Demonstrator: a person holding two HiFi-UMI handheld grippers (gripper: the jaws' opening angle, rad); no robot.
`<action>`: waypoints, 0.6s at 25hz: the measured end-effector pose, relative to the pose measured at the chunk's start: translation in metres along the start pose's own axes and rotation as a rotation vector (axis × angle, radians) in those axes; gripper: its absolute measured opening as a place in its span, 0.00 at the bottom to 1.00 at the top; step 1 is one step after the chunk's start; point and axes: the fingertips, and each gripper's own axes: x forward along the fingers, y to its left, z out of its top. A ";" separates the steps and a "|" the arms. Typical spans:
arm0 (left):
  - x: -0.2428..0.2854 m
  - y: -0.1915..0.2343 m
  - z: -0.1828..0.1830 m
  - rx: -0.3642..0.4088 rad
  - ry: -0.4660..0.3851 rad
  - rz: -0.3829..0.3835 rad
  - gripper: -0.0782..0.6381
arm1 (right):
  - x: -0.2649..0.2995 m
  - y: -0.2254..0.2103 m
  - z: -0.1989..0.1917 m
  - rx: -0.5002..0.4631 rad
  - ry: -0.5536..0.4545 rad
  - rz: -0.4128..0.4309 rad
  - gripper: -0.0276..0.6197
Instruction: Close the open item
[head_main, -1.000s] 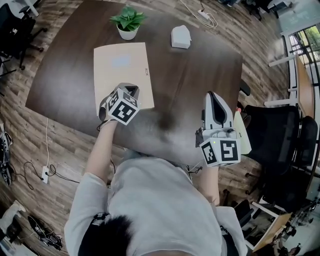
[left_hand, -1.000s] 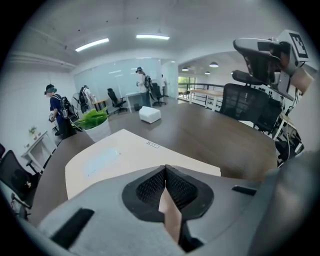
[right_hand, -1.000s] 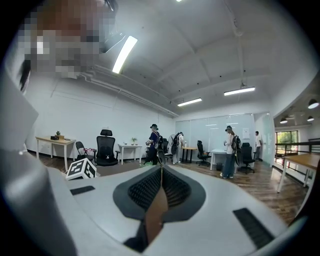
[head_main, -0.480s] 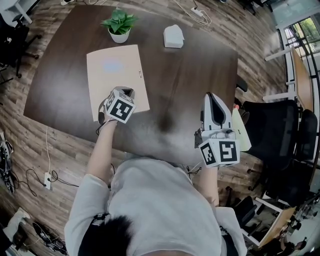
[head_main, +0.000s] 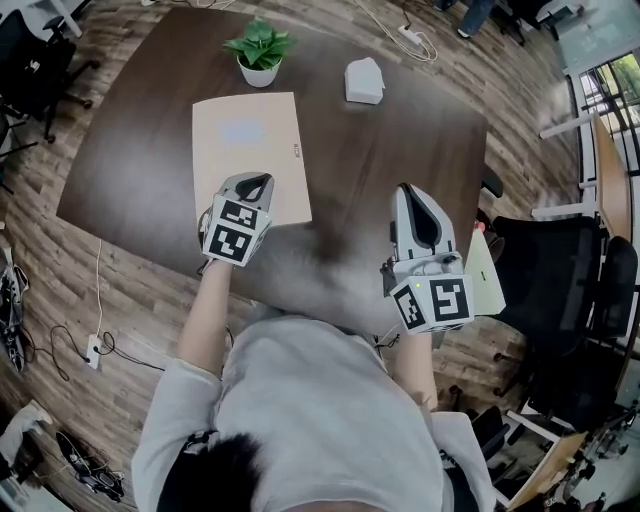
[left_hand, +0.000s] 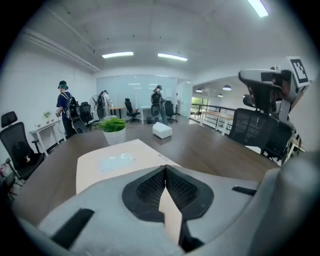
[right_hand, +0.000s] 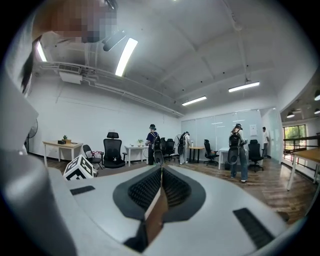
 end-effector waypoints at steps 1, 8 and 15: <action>-0.007 0.003 0.003 -0.014 -0.025 0.015 0.12 | 0.002 0.004 0.000 0.000 0.000 0.013 0.06; -0.064 0.017 0.024 -0.094 -0.193 0.118 0.12 | 0.016 0.033 0.005 -0.008 -0.008 0.105 0.06; -0.125 0.025 0.048 -0.121 -0.328 0.230 0.12 | 0.025 0.055 0.013 0.005 -0.037 0.181 0.06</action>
